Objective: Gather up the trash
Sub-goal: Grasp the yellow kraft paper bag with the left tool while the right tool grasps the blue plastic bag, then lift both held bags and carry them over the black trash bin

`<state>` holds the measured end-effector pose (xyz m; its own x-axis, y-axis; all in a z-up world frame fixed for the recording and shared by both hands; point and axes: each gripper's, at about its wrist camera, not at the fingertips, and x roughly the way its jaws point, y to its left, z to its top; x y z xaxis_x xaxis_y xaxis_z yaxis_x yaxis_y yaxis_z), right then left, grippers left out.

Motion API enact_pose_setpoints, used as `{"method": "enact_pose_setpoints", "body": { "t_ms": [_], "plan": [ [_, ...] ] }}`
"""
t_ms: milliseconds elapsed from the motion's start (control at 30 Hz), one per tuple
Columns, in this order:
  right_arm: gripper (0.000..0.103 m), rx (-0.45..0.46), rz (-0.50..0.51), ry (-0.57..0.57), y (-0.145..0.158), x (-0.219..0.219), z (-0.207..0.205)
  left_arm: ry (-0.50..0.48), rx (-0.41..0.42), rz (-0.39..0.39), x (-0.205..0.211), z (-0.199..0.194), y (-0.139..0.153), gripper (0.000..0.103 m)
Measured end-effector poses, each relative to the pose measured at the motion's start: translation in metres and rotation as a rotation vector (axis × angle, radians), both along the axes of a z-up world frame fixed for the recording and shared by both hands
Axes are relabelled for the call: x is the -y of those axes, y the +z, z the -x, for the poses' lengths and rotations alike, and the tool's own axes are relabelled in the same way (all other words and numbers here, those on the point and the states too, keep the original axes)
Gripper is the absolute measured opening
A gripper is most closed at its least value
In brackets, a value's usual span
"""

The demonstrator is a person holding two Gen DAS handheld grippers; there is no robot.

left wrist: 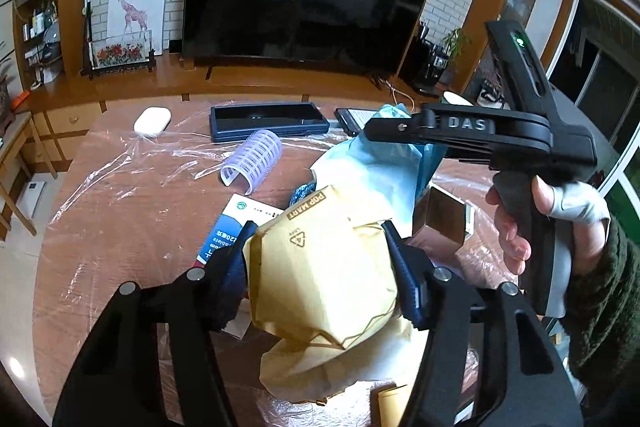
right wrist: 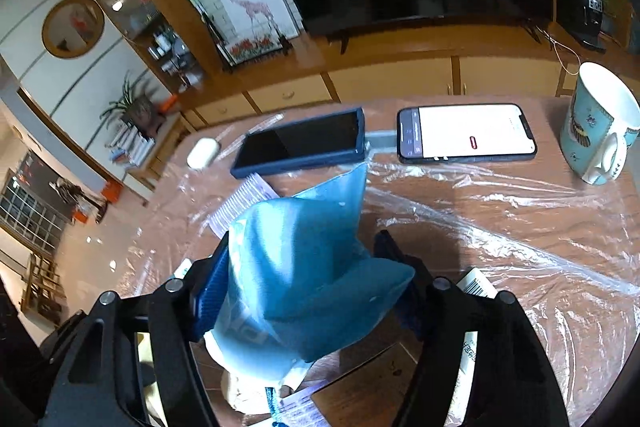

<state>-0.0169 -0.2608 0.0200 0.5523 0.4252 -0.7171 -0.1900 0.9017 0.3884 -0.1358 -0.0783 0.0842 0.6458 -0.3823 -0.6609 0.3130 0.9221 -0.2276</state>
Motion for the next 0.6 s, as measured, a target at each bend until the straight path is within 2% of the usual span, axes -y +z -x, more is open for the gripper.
{"method": "enact_pose_setpoints", "body": {
  "t_ms": [167,233,333,500,600],
  "plan": [
    [0.063,0.06,-0.04,0.006,0.019,0.004,0.005,0.014,0.028,0.043,-0.008,0.0,0.013,0.061],
    [0.058,0.075,-0.04,0.016,0.023,0.003,0.007,0.023,0.037,0.049,-0.011,0.001,0.017,0.061],
    [0.053,0.063,-0.034,0.033,0.019,0.001,0.008,0.035,0.035,0.057,-0.014,0.002,0.017,0.061],
    [0.048,0.056,-0.116,0.029,0.014,0.008,0.017,0.052,0.038,0.05,-0.019,0.006,0.018,0.061],
    [0.047,0.103,-0.152,0.017,0.03,0.011,0.023,0.064,0.045,0.054,-0.024,0.008,0.02,0.061]
  ]
}}
